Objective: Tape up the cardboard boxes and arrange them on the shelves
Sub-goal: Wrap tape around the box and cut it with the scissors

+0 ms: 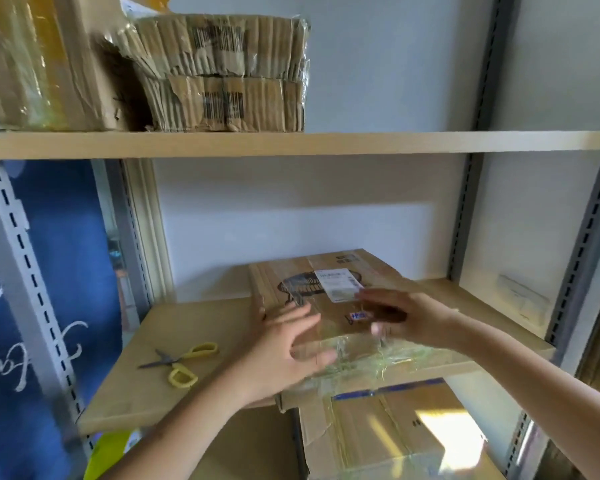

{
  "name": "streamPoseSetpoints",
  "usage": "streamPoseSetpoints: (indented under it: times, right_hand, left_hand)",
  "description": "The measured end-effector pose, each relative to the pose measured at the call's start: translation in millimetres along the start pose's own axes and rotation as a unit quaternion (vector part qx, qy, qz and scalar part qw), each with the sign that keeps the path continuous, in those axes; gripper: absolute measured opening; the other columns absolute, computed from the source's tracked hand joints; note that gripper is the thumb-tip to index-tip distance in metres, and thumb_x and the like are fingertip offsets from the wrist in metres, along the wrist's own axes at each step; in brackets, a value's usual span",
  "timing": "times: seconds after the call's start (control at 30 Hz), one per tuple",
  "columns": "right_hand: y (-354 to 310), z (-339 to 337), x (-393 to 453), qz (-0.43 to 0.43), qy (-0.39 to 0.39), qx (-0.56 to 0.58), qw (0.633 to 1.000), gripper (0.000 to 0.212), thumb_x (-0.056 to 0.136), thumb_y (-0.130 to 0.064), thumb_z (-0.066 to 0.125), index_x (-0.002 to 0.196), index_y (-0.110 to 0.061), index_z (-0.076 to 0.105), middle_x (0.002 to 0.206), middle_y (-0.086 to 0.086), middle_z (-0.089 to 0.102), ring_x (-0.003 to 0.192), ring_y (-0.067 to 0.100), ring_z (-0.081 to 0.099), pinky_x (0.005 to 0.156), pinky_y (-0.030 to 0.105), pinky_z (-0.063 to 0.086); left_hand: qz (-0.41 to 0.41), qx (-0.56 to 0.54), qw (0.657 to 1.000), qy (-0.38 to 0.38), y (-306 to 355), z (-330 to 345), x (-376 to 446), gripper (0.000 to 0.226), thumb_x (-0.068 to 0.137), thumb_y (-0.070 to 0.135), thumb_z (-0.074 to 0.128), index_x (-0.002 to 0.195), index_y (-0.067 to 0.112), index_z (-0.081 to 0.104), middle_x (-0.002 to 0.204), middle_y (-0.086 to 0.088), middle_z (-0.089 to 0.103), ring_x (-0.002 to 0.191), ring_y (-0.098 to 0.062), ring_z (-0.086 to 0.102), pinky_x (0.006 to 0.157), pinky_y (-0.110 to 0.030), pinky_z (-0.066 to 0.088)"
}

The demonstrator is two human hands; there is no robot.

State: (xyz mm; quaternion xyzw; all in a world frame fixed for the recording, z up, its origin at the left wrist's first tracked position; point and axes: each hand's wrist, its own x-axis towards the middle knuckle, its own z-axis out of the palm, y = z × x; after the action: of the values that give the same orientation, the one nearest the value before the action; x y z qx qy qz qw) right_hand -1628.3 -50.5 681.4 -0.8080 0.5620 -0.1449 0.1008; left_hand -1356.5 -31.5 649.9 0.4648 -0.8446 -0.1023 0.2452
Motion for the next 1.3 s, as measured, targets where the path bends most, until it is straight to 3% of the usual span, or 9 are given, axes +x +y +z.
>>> streamPoseSetpoints:
  times: [0.07,0.2,0.27,0.4,0.67,0.73,0.83,0.93,1.3]
  right_hand:
    - [-2,13,-7,-0.058,-0.015,-0.117,0.991,0.100,0.061,-0.094,0.044,0.148,-0.052,0.022,0.151,-0.032,0.016,0.143,-0.003,0.015,0.115,0.022,0.017]
    - [-1,31,-1,-0.058,0.101,-0.182,0.976,0.086,0.072,-0.079,0.059,0.147,-0.051,0.028,0.154,-0.026,0.027,0.144,0.000,0.025,0.109,0.028,0.037]
    - [0,31,0,-0.063,0.099,-0.179,0.977,0.086,0.073,-0.078,0.059,0.148,-0.051,0.028,0.154,-0.027,0.026,0.144,-0.001,0.024,0.107,0.029,0.038]
    - [0,29,-1,-0.059,0.084,-0.166,0.981,0.086,0.073,-0.074,0.063,0.148,-0.051,0.028,0.155,-0.027,0.025,0.145,0.002,0.023,0.108,0.031,0.037]
    - [7,57,-19,-0.151,0.179,-0.193,0.953,0.089,0.083,-0.063,0.060,0.155,-0.024,0.025,0.158,-0.002,0.031,0.141,0.022,0.036,0.116,0.046,0.031]
    - [6,71,-31,-0.163,0.183,-0.247,0.938,0.109,0.075,-0.077,0.055,0.157,-0.016,0.015,0.155,0.003,0.032,0.142,0.025,0.031,0.117,0.051,0.026]
    - [5,86,-31,-0.142,0.197,-0.303,0.921,0.126,0.064,-0.078,0.066,0.156,-0.008,0.016,0.149,0.011,0.037,0.137,0.035,0.034,0.116,0.054,0.022]
    - [1,90,-25,-0.130,0.233,-0.317,0.910,0.121,0.057,-0.055,0.083,0.153,-0.006,0.027,0.141,0.015,0.044,0.128,0.038,0.043,0.111,0.054,0.030]
    - [-6,72,-17,-0.139,0.221,-0.380,0.887,0.116,0.052,-0.061,0.081,0.144,-0.003,0.041,0.126,0.015,0.052,0.108,0.035,0.053,0.095,0.049,0.043]
  left_hand:
    - [0.013,0.069,0.997,-0.022,-3,9,-3,0.077,0.087,0.062,0.055,0.151,0.041,0.020,0.157,0.025,0.004,0.146,0.003,-0.003,0.124,-0.038,0.004]
    - [0.027,0.054,0.994,0.087,-7,21,1,0.066,0.091,0.039,0.064,0.148,0.034,0.033,0.155,0.022,0.024,0.145,0.004,0.012,0.119,-0.018,0.003]
    - [0.048,0.061,0.995,0.069,-14,21,1,0.067,0.090,0.041,0.063,0.149,0.035,0.031,0.156,0.022,0.023,0.145,0.005,0.011,0.117,-0.015,0.002]
    - [0.068,0.057,0.995,0.050,-22,18,4,0.068,0.089,0.043,0.064,0.148,0.035,0.032,0.155,0.023,0.022,0.145,0.005,0.012,0.121,-0.021,0.006]
    - [0.137,0.156,0.956,0.209,-23,46,-23,0.072,0.082,0.039,0.072,0.146,0.021,0.045,0.137,-0.004,0.051,0.131,-0.025,0.046,0.110,-0.047,0.038]
    - [0.129,0.238,0.946,0.182,-26,54,-35,0.107,0.067,0.061,0.076,0.154,0.020,0.029,0.142,-0.007,0.043,0.135,-0.030,0.038,0.114,-0.045,0.035]
    - [0.114,0.319,0.926,0.166,-32,54,-36,0.129,0.052,0.058,0.086,0.156,0.017,0.020,0.142,-0.011,0.038,0.135,-0.033,0.037,0.114,-0.043,0.035]
    - [0.128,0.327,0.923,0.161,-36,52,-32,0.127,0.052,0.053,0.088,0.155,0.015,0.023,0.140,-0.012,0.039,0.133,-0.033,0.038,0.111,-0.042,0.039]
    - [0.128,0.332,0.921,0.156,-34,35,-27,0.121,0.049,0.051,0.089,0.150,0.016,0.033,0.135,-0.012,0.044,0.126,-0.031,0.044,0.084,-0.036,0.057]
